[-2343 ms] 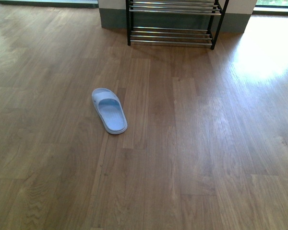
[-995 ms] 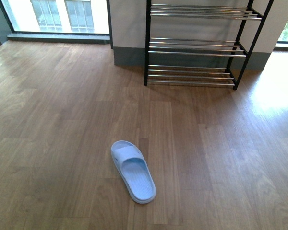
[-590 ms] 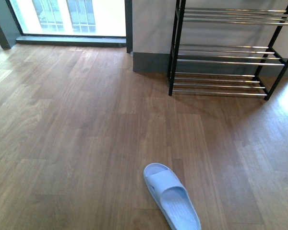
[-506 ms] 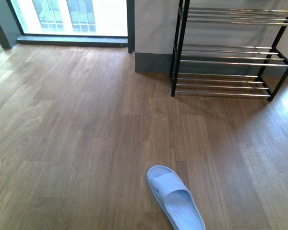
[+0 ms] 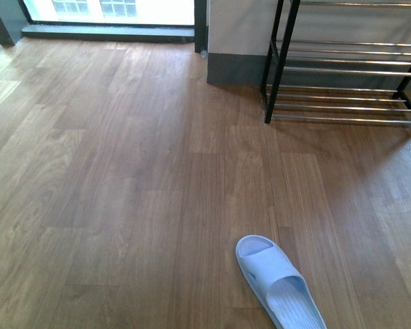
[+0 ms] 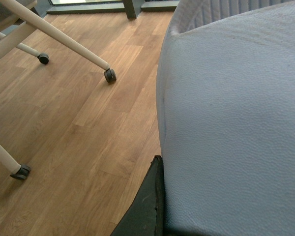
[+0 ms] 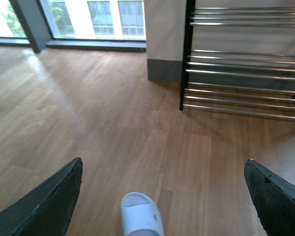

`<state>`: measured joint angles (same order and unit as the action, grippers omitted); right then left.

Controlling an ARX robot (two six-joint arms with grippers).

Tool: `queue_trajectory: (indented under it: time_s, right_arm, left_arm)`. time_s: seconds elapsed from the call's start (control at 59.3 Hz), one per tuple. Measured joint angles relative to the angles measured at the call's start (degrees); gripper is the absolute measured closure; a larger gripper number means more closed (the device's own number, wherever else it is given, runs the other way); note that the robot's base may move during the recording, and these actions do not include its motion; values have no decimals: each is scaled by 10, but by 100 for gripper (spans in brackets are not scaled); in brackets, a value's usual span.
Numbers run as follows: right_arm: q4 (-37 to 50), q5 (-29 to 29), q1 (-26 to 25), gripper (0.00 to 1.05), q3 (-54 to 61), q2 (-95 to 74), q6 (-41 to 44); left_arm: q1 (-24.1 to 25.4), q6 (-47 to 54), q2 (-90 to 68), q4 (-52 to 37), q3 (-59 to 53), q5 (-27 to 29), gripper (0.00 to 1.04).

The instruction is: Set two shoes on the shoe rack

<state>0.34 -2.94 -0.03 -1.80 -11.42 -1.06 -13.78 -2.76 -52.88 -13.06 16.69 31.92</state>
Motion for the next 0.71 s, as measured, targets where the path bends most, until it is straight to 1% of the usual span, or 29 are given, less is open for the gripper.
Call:
queue_trajectory:
  time_s: [0.034,0.084,0.118,0.135,0.152,0.169,0.219,0.253,0.287,0.354,0.421,0.523,0.59,0.708]
  right_arm:
    - [41,2,4,9,0,-54,17]
    - [140,-7,5,9,-6,-186,70]
    - [215,-26,-6,9,-19,-293,107]
    - [238,-30,-11,9,-25,-329,119]
    - [288,-30,-20,9,-42,-407,145]
    - [316,-32,-26,9,-53,-454,157]
    - [365,-36,-36,9,-78,-548,187]
    - [404,-34,-43,9,-104,-640,215]
    - [427,-31,-45,9,-122,-705,233]
    - [434,-42,-45,9,-153,-819,249]
    - [446,-41,-42,9,-179,-930,267]
    - [447,-38,-40,9,-220,-1042,278]
    - [447,-28,-38,9,-252,-1105,284]
    - [435,-31,-37,9,-282,-1161,288]
  left_arm:
    - [0,0,0,0,0,0,103]
    - [0,0,0,0,0,0,103]
    - [0,0,0,0,0,0,103]
    - [0,0,0,0,0,0,103]
    - [0,0,0,0,0,0,103]
    - [0,0,0,0,0,0,103]
    - [0,0,0,0,0,0,103]
    - [0,0,0,0,0,0,103]
    - [0,0,0,0,0,0,103]
    - [0,0,0,0,0,0,103]
    - [0,0,0,0,0,0,103]
    - [0,0,0,0,0,0,103]
    - [0,0,0,0,0,0,103]
    - [0,0,0,0,0,0,103]
